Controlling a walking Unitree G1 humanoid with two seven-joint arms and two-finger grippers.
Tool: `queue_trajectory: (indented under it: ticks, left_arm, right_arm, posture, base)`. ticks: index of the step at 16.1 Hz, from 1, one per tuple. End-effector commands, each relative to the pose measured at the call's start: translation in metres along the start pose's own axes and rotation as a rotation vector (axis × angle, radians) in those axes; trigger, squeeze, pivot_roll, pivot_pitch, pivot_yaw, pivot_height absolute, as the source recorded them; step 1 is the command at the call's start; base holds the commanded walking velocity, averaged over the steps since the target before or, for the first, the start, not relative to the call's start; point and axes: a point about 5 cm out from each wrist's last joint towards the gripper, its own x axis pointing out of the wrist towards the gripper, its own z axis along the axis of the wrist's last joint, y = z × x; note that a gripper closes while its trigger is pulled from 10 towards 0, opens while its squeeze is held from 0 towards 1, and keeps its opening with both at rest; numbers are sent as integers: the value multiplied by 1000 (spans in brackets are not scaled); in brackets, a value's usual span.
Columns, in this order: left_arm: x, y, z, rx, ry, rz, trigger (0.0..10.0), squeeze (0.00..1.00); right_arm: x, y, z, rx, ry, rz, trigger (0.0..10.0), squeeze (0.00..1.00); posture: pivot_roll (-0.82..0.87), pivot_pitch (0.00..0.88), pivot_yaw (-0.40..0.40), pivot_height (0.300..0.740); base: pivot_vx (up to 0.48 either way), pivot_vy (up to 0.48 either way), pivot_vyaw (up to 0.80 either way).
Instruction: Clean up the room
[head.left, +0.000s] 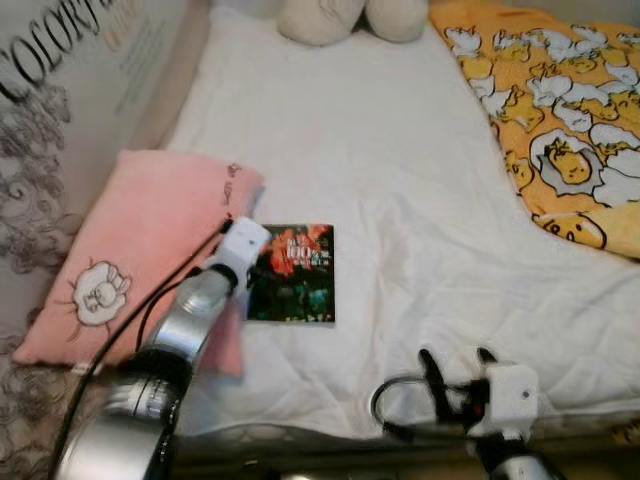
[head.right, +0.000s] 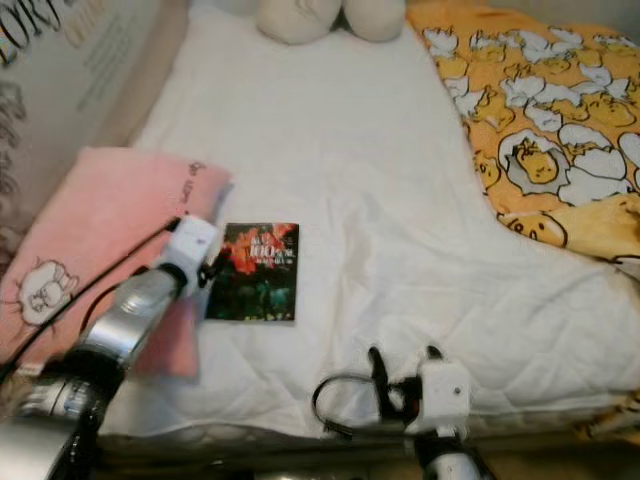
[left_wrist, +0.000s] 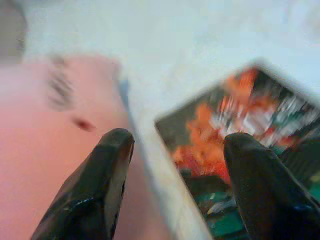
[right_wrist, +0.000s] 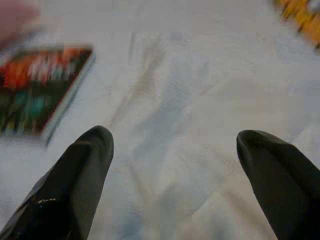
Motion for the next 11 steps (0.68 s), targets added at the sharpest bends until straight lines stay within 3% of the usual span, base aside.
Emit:
queue_trajectory:
  ticks: [1,2,3,5,6,8,11]
  left_arm:
    - [-6,-4,9,-22,-64,-18,10000,918]
    - [-32,-16,6,-175,-162,33,10000,1000]
    - [-40,-19,1,-243,-181,64,10000,1000]
    - [-45,-22,-2,-285,-207,96,10000,1000]
    - [-50,-23,-8,-373,-216,119,10000,0]
    - [-51,-27,-18,-359,-166,154,10000,0]
    - [-46,-33,-25,-427,-118,169,10000,0]
  right_arm:
    - [1,-7,4,12,-33,-45,10000,0]
    - [-6,-18,10,11,-61,-119,10000,0]
    - [-8,-24,7,4,-54,-142,10000,0]
    - [-7,-30,2,5,-38,-156,10000,0]
    - [-1,-32,1,-4,-41,-143,10000,0]
    - [18,-32,0,-17,-46,-96,10000,0]
    - [39,-34,0,-10,-64,-89,10000,0]
  posture:
    - [72,2,19,740]
    - [89,0,11,740]
    - [96,0,-1,740]
    - [102,0,-16,740]
    - [102,0,-28,740]
    - [109,0,-46,740]
    - [98,0,-36,740]
  base:
    - [0,0,0]
    - [0,0,0]
    - [0,0,0]
    - [0,0,0]
    - [0,0,0]
    - [0,-480,0]
    - [0,-480,0]
